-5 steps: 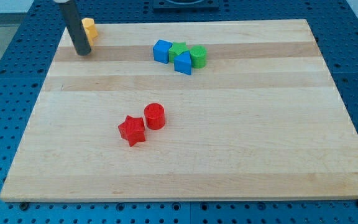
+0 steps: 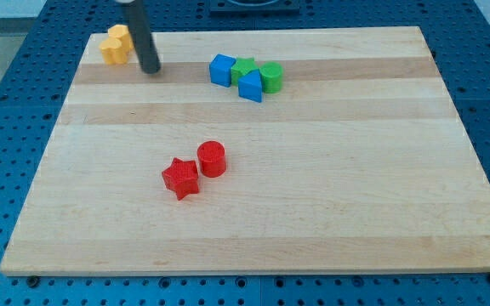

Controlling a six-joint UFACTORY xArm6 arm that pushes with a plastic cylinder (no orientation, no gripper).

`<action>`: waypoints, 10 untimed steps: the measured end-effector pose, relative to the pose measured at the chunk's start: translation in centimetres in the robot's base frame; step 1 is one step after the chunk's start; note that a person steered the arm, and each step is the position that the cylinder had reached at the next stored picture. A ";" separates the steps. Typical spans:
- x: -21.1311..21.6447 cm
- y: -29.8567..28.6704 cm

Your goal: Separate the blue blocks from the green blocks

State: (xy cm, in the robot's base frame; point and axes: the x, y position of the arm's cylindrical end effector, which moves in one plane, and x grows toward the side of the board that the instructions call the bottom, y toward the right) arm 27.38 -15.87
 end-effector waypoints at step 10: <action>3.8 10.1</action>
State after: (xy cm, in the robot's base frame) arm 31.16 -5.80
